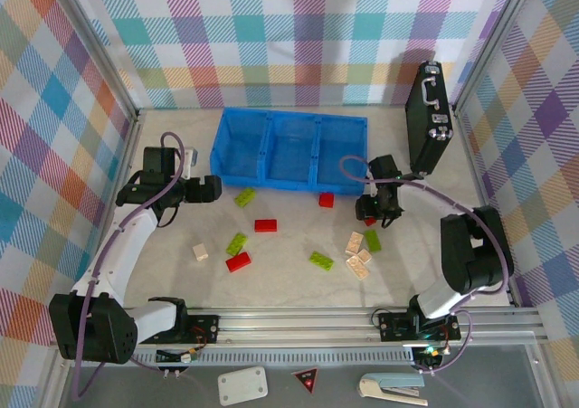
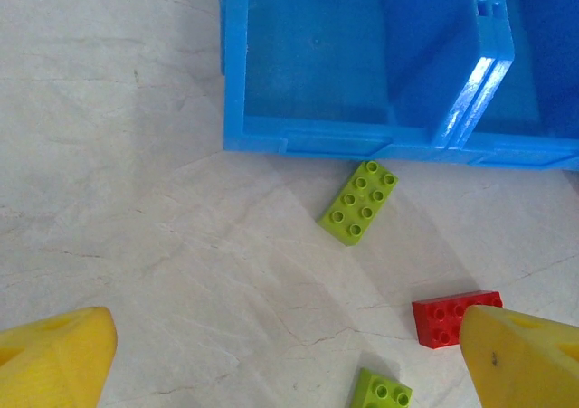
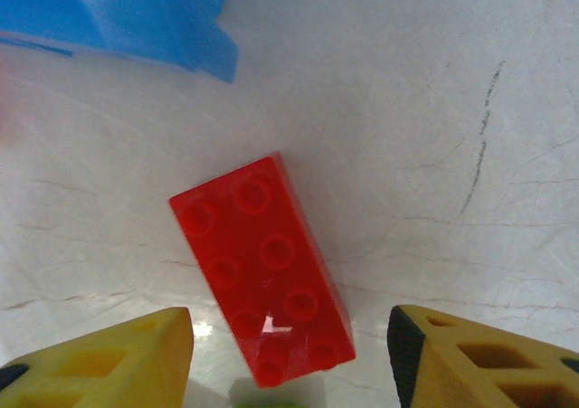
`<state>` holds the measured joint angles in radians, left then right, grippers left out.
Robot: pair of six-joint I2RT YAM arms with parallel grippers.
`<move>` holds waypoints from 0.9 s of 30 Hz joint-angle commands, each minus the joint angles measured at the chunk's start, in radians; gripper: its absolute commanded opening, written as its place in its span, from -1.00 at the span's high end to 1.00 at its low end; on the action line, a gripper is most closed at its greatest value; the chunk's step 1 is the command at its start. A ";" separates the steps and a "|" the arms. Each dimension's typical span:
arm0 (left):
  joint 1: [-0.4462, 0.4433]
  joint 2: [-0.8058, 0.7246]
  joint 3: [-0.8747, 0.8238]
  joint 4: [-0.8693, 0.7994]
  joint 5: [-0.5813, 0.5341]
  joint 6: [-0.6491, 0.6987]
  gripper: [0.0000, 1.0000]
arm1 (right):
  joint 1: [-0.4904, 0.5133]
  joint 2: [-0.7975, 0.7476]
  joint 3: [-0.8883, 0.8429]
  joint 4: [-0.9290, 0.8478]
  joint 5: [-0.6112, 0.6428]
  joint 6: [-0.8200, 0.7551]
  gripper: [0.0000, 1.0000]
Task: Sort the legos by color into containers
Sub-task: Pick up the lego from the middle-right of the table.
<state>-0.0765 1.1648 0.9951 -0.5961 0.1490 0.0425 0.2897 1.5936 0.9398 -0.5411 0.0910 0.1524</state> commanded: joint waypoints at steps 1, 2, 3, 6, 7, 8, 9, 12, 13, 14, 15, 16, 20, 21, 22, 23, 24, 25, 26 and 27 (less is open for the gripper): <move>0.000 -0.013 -0.012 0.018 0.013 0.014 -0.95 | 0.006 0.028 0.030 -0.016 0.019 -0.022 -0.17; 0.000 -0.013 -0.012 0.018 0.013 0.014 -0.95 | 0.008 0.033 0.030 -0.014 0.020 -0.023 -0.17; -0.001 -0.013 -0.013 0.020 0.012 0.014 -0.95 | 0.008 0.038 0.031 -0.012 0.019 -0.024 -0.15; 0.000 -0.012 -0.013 0.020 0.014 0.014 -0.96 | 0.011 0.051 0.036 -0.010 0.017 -0.027 -0.12; 0.000 -0.012 -0.012 0.022 0.016 0.014 -0.95 | 0.011 0.054 0.037 -0.008 0.015 -0.028 -0.11; 0.001 -0.011 -0.012 0.022 0.017 0.013 -0.95 | 0.013 0.058 0.040 -0.009 0.014 -0.028 -0.10; 0.000 -0.012 -0.012 0.021 0.020 0.014 -0.95 | 0.014 0.061 0.044 -0.010 0.010 -0.029 -0.09; 0.000 -0.012 -0.015 0.019 0.024 0.013 -0.95 | 0.020 0.066 0.048 -0.009 0.012 -0.035 -0.07; -0.001 -0.012 -0.013 0.020 0.024 0.013 -0.96 | 0.022 0.067 0.049 -0.011 0.013 -0.036 -0.07; 0.000 -0.011 -0.012 0.018 0.024 0.013 -0.96 | 0.022 0.069 0.050 -0.014 0.014 -0.036 -0.07; 0.000 -0.012 -0.012 0.019 0.024 0.013 -0.96 | 0.022 0.069 0.049 -0.013 0.014 -0.036 -0.06; 0.001 -0.013 -0.012 0.019 0.024 0.014 -0.96 | 0.023 0.071 0.047 -0.012 0.013 -0.036 -0.07; 0.001 -0.015 -0.014 0.021 0.025 0.014 -0.96 | 0.026 0.078 0.045 -0.010 0.019 -0.035 -0.04; 0.001 -0.015 -0.014 0.021 0.024 0.013 -0.96 | 0.026 0.080 0.042 -0.007 0.022 -0.033 -0.03; 0.001 -0.014 -0.013 0.022 0.024 0.014 -0.96 | 0.027 0.081 0.041 -0.005 0.024 -0.031 -0.02; 0.000 -0.014 -0.015 0.022 0.024 0.014 -0.96 | 0.028 0.082 0.039 -0.002 0.026 -0.030 -0.01; 0.000 -0.013 -0.014 0.021 0.024 0.013 -0.96 | 0.029 0.085 0.040 -0.006 0.027 -0.030 0.01; 0.001 -0.012 -0.014 0.018 0.024 0.014 -0.96 | 0.029 0.087 0.042 -0.006 0.028 -0.030 0.04; 0.000 -0.013 -0.014 0.018 0.024 0.014 -0.96 | 0.030 0.088 0.042 -0.008 0.029 -0.032 0.07; 0.001 -0.014 -0.013 0.018 0.024 0.015 -0.96 | 0.031 0.089 0.043 -0.009 0.029 -0.033 0.11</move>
<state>-0.0765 1.1648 0.9905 -0.5922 0.1501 0.0429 0.3115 1.6699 0.9619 -0.5404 0.1089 0.1268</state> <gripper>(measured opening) 0.981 0.461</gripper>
